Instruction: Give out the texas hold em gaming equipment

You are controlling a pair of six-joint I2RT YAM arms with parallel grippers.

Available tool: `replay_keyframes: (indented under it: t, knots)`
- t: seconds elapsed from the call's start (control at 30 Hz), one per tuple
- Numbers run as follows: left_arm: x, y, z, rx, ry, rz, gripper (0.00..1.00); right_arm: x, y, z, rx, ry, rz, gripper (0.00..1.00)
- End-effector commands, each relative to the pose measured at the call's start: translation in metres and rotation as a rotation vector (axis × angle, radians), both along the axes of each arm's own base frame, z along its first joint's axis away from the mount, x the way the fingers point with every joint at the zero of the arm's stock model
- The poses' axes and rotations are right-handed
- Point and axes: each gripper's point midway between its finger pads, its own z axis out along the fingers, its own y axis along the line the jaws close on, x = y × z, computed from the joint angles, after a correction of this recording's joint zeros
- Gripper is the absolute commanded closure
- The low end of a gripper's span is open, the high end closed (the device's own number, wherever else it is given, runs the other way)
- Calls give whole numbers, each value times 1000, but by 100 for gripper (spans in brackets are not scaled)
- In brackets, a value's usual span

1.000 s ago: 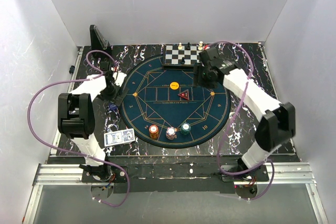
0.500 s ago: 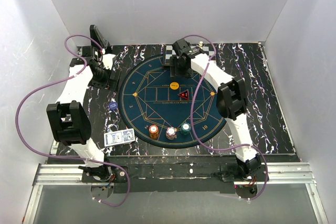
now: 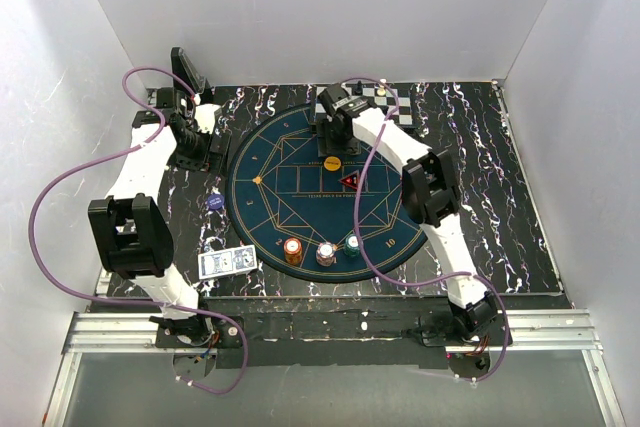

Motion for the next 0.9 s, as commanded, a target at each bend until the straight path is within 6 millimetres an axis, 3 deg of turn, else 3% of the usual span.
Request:
replay_keyframes:
  t: [0.0,0.23,0.4,0.57,0.73,0.87]
  knots:
    - [1,-4,21,-19,-65,0,2,-2,4,-9,-30,9,0,29]
    - [5,-6,19,-31,-55,5,2,-10,3,-18,-30,35,-5,29]
    - [7,-5,18,-29,-56,7,2,-13,13,-27,-36,38,15,41]
    - [7,-3,19,-16,-60,0,2,-8,39,-22,5,10,52,58]
    - [6,-2,16,-8,-48,-4,2,3,83,2,122,-96,143,59]
    - [5,-1,11,-1,-37,-6,2,13,100,12,183,-145,161,57]
